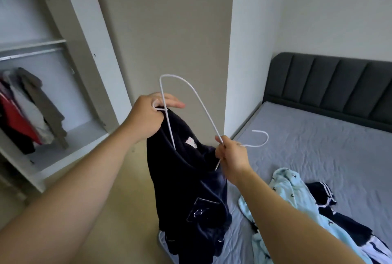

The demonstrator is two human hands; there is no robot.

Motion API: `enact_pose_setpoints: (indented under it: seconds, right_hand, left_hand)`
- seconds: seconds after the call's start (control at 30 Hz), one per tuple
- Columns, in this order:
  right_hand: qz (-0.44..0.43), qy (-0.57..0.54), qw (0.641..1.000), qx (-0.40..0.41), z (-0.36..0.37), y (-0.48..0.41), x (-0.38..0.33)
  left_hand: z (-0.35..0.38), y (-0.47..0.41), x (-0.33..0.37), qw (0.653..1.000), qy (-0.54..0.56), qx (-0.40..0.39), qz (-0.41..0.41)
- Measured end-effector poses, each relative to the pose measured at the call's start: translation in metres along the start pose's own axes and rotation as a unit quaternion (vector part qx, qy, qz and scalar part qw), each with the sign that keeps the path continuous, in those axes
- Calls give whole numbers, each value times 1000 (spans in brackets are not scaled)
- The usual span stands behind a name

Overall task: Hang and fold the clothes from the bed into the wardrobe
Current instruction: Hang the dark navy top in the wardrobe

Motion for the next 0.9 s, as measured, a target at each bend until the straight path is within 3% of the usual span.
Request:
enact_pose_setpoints:
  seconds: [0.1, 0.4, 0.57, 0.7, 0.9]
  right_hand:
    - [-15, 55, 998, -15, -1, -7, 5]
    - [-27, 290, 957, -14, -2, -8, 5]
    - [-106, 310, 944, 41, 0, -3, -21]
    - [-114, 307, 939, 105, -9, -2, -33]
    - [-116, 298, 943, 98, -11, 4, -32]
  left_hand:
    - [-15, 1, -29, 999, 23, -11, -46]
    - [-57, 0, -54, 996, 57, 39, -54]
    - [-60, 1, -69, 995, -83, -12, -47]
    - [-49, 5, -83, 990, -124, -55, -47]
    - [-43, 8, -103, 983, -162, -52, -64]
Point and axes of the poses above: each hand's wrist, its own y-axis away from the middle knuckle, its own z-axis out of the palm, x = y × z, the point moved 10 cm from there along -y, towards the middle knuckle, and after that the axes turned 9 degrees about -y, right-handed, at the moved point
